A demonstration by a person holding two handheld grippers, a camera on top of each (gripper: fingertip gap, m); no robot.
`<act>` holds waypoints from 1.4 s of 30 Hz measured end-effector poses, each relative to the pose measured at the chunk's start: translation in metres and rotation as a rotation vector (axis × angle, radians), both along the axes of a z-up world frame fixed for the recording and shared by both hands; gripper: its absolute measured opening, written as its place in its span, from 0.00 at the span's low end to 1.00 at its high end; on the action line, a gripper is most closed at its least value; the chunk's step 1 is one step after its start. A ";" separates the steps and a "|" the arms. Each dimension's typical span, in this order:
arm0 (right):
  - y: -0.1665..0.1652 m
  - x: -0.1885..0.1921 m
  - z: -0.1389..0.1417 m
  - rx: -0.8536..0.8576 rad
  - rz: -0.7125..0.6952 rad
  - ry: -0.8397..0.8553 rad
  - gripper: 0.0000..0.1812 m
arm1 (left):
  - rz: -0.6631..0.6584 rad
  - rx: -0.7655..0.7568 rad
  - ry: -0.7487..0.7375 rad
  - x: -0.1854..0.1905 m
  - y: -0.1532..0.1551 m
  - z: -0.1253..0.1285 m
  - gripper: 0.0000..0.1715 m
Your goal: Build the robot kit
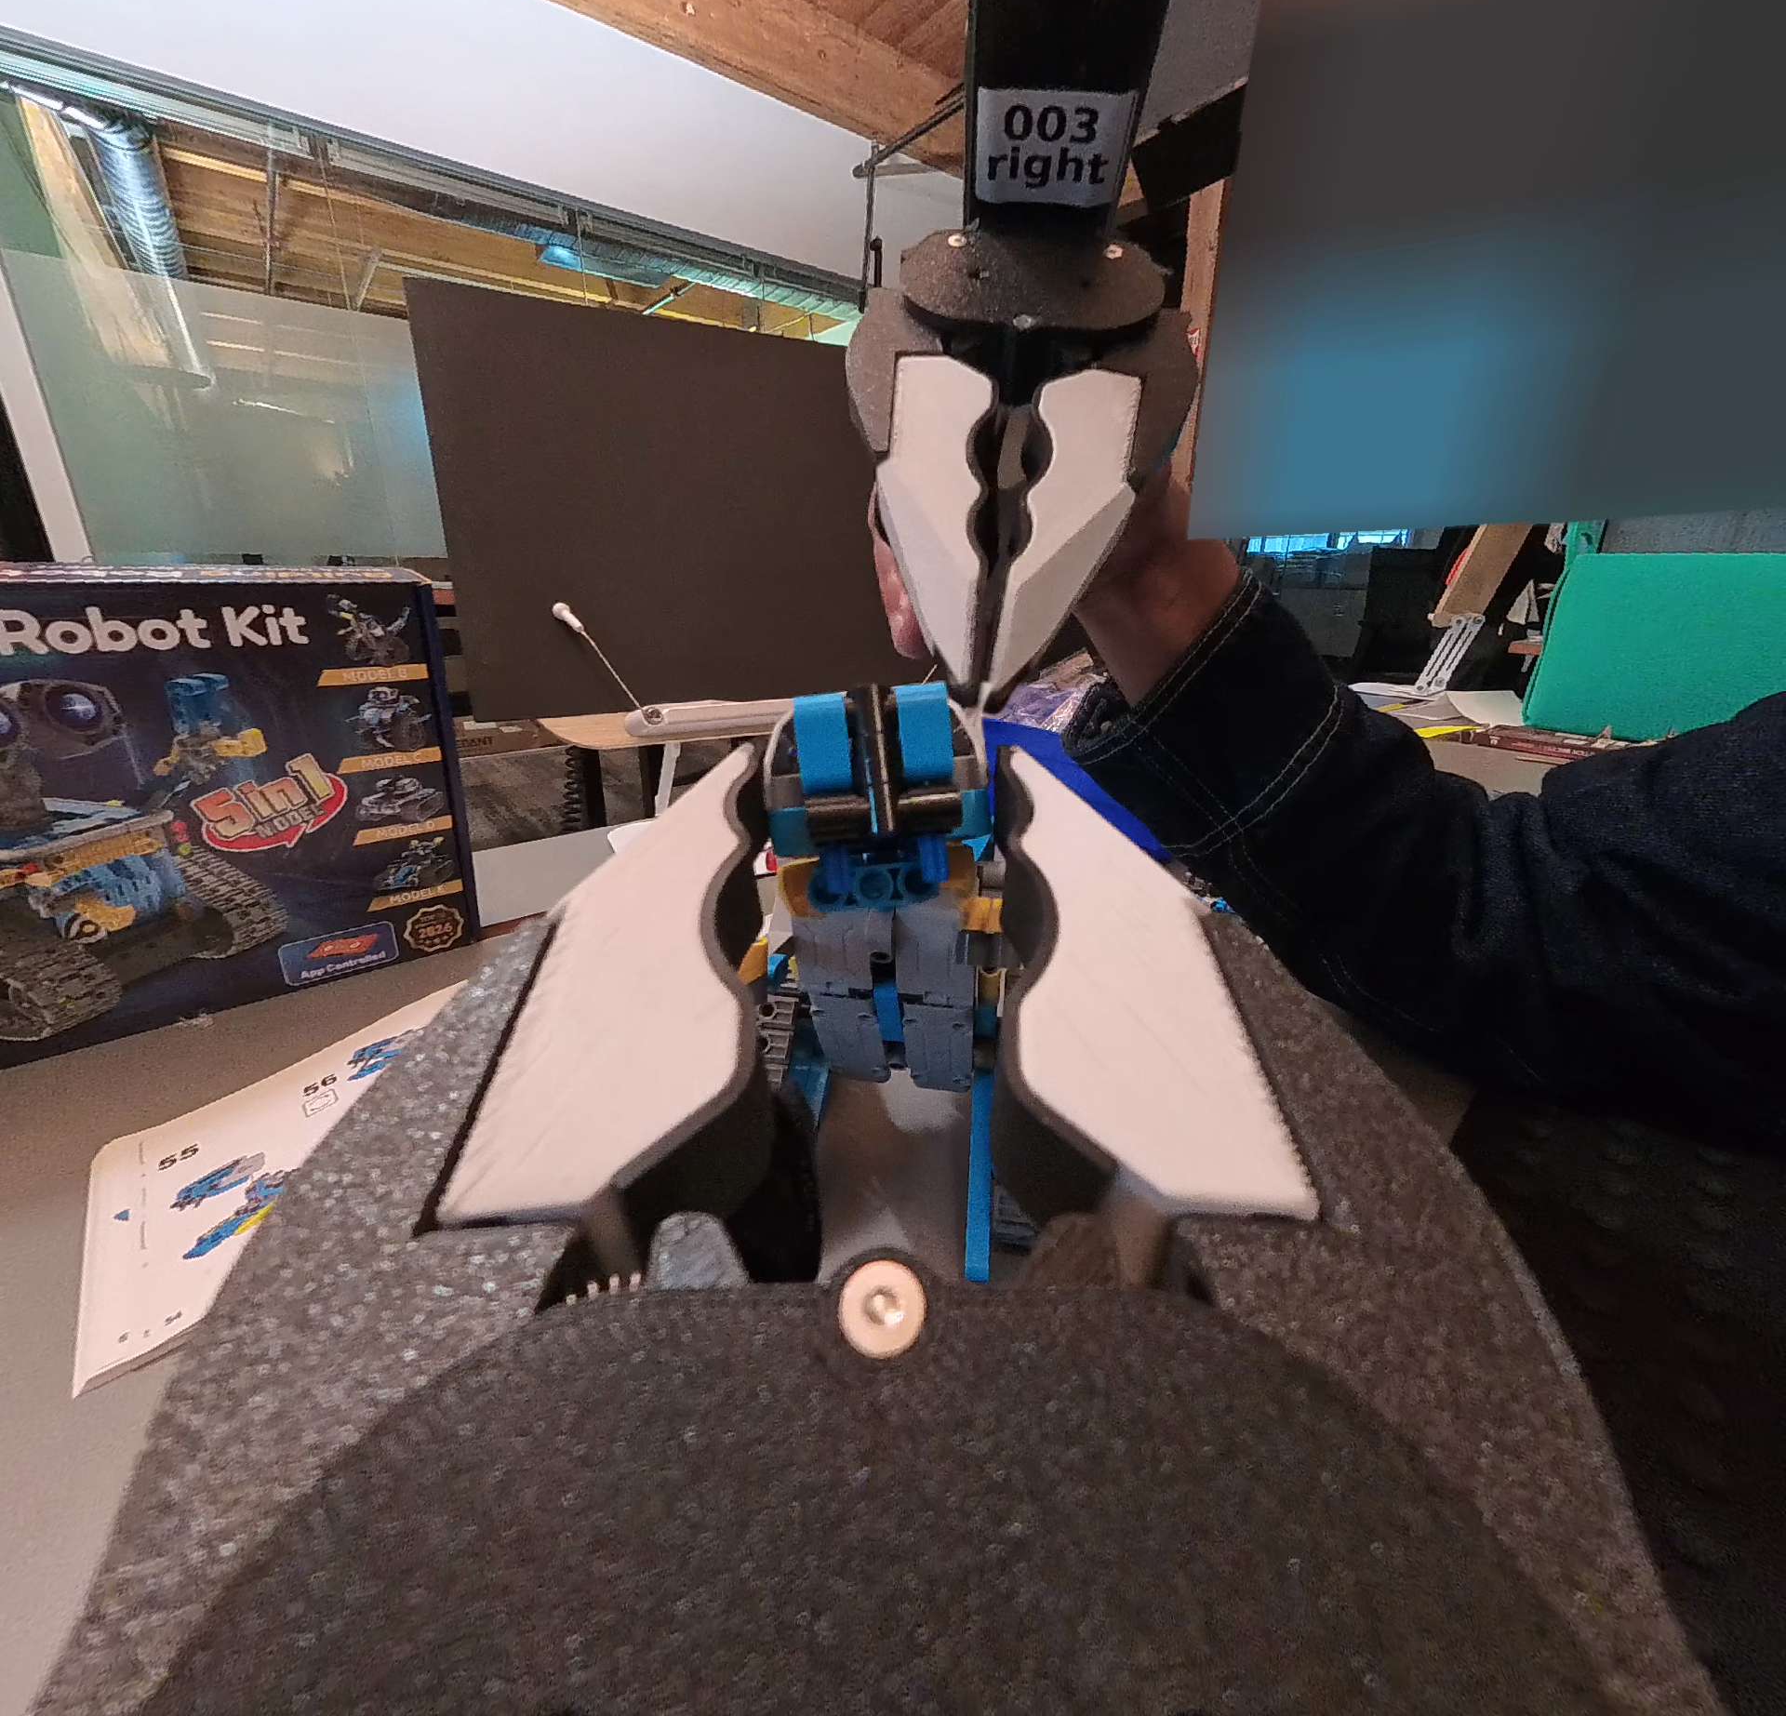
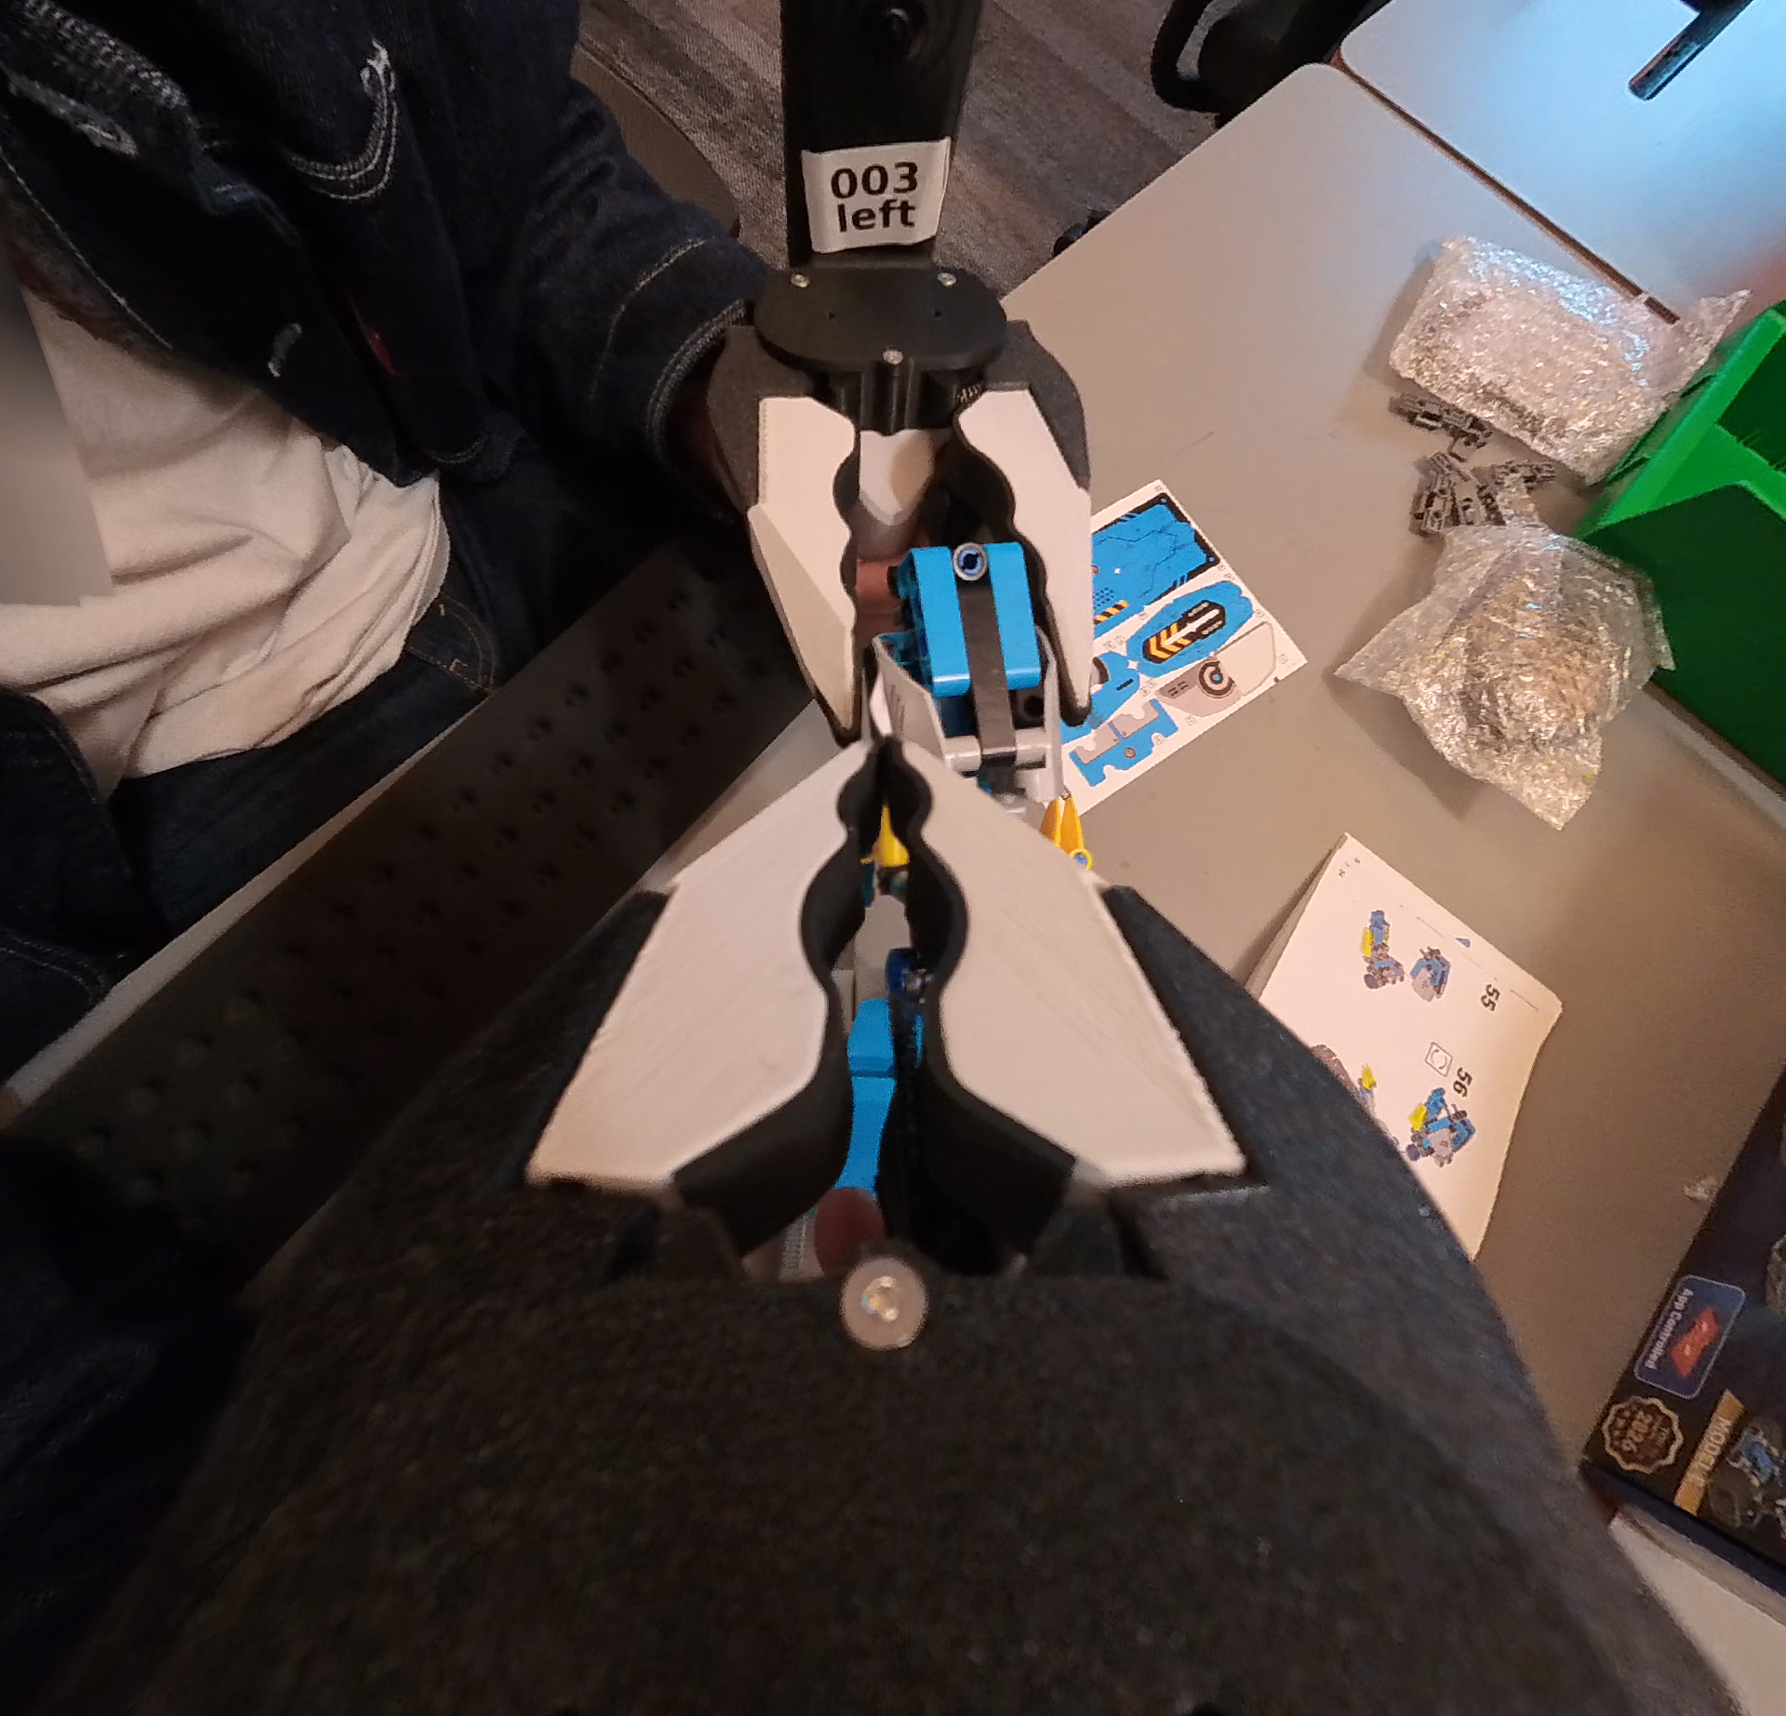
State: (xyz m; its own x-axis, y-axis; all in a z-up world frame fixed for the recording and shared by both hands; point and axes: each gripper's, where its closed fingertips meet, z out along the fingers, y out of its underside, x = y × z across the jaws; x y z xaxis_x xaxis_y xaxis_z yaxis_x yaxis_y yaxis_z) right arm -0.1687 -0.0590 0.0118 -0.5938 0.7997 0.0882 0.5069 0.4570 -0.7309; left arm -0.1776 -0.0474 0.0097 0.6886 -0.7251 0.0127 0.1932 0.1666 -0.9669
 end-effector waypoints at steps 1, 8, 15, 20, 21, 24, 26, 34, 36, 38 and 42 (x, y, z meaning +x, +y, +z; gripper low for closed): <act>0.000 0.000 0.000 -0.004 -0.001 0.000 0.00 | 0.000 0.001 0.001 0.000 0.000 0.000 0.27; 0.001 -0.001 0.001 0.003 -0.007 0.006 0.00 | 0.002 -0.002 0.016 0.001 0.001 -0.002 0.27; -0.005 0.003 -0.001 0.047 -0.004 -0.011 0.00 | 0.057 0.020 0.100 0.002 0.005 -0.009 0.27; -0.020 0.007 -0.002 -0.011 0.014 -0.017 0.00 | 0.113 0.074 0.179 0.003 0.005 -0.010 0.27; -0.029 0.010 0.005 -0.073 0.049 0.008 0.00 | 0.130 0.080 0.193 0.002 0.006 -0.010 0.27; -0.022 0.010 0.012 -0.036 -0.026 0.061 0.00 | 0.129 0.058 0.175 -0.002 0.009 -0.011 0.27; -0.024 0.016 0.014 -0.046 -0.032 0.097 0.00 | 0.108 0.035 0.151 -0.002 0.009 -0.011 0.27; -0.006 0.013 0.004 -0.016 -0.136 0.086 0.00 | 0.084 0.056 0.137 0.002 0.002 -0.009 0.34; -0.002 0.013 0.001 -0.058 -0.124 0.084 0.00 | 0.072 0.050 0.127 0.005 0.001 -0.008 0.37; -0.001 0.012 0.005 -0.102 -0.111 0.095 0.00 | 0.065 0.033 0.113 0.006 0.002 -0.007 0.39; -0.002 0.011 0.005 -0.100 -0.099 0.097 0.00 | 0.053 0.012 0.070 0.005 0.002 -0.003 0.38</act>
